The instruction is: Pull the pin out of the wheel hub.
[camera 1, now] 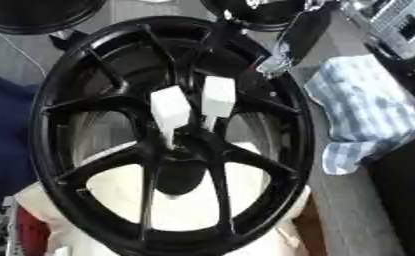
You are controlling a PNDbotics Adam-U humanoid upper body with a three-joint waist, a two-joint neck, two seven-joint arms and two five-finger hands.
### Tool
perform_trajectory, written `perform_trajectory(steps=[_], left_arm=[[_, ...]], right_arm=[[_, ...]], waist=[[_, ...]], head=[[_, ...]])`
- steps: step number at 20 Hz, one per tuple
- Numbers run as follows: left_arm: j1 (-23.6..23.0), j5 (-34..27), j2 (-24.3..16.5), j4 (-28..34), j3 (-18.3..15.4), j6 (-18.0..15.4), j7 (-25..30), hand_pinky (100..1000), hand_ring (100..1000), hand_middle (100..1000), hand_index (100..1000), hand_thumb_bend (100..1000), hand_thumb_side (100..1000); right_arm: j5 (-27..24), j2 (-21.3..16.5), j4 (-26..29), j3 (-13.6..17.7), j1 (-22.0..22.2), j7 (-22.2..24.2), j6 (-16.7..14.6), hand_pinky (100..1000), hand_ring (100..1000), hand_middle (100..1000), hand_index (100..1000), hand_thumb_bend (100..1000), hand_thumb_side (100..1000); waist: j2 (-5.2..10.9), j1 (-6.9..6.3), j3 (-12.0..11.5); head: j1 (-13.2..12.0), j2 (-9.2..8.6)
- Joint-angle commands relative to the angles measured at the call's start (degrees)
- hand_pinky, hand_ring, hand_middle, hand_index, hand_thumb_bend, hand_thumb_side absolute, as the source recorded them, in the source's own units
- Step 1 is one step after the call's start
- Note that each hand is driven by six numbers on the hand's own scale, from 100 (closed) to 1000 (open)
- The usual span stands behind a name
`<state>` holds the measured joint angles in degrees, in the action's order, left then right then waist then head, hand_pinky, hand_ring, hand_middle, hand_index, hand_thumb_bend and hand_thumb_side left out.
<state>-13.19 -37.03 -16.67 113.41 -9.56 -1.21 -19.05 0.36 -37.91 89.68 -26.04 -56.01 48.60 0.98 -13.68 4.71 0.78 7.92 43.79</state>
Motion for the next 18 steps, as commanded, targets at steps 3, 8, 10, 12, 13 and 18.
perform_trajectory(steps=[3, 8, 10, 12, 13, 18], left_arm=[[-0.5, 0.0, -0.4, 0.5, -1.0, 0.0, -0.9, 796, 579, 456, 681, 129, 925], [-0.6, 0.4, 0.1, -0.3, -1.2, 0.2, -1.2, 795, 579, 456, 681, 128, 930], [-0.6, 0.8, 0.4, -0.6, -1.3, 0.2, -1.3, 795, 579, 456, 681, 128, 932], [-0.6, 1.0, 0.6, -0.8, -1.3, 0.2, -1.5, 795, 578, 455, 681, 127, 932], [-0.7, 1.2, 0.7, -0.8, -1.3, 0.2, -1.5, 795, 578, 455, 681, 126, 932], [-0.7, 1.6, 0.9, -1.0, -1.4, 0.2, -1.8, 794, 578, 455, 680, 126, 934]], right_arm=[[0.6, 2.3, 2.4, 2.0, -0.6, 1.5, 0.7, 905, 865, 780, 831, 521, 474], [4.3, 5.8, 3.6, 2.6, 0.3, 0.5, 0.5, 908, 872, 783, 835, 524, 465], [6.2, 7.2, 3.9, 2.7, 0.8, -0.1, -0.1, 909, 873, 782, 835, 522, 462], [7.8, 8.6, 3.8, 2.7, 1.3, -0.6, -0.4, 910, 873, 781, 835, 502, 474], [8.3, 9.1, 3.7, 2.6, 1.5, -0.7, -0.5, 911, 874, 782, 836, 497, 478], [10.3, 10.4, 3.2, 2.0, 2.0, -0.9, -0.9, 911, 880, 787, 841, 501, 481]], waist=[[1.72, -0.23, 1.0], [1.78, -0.03, 1.8], [1.72, 0.06, 2.0], [1.65, 0.08, 2.1], [1.61, 0.1, 2.2], [1.5, 0.22, 2.5]], head=[[-1.6, 0.33], [-2.5, 0.33], [-2.8, 0.33], [-3.1, 0.33], [-3.2, 0.33], [-3.8, 0.33]])
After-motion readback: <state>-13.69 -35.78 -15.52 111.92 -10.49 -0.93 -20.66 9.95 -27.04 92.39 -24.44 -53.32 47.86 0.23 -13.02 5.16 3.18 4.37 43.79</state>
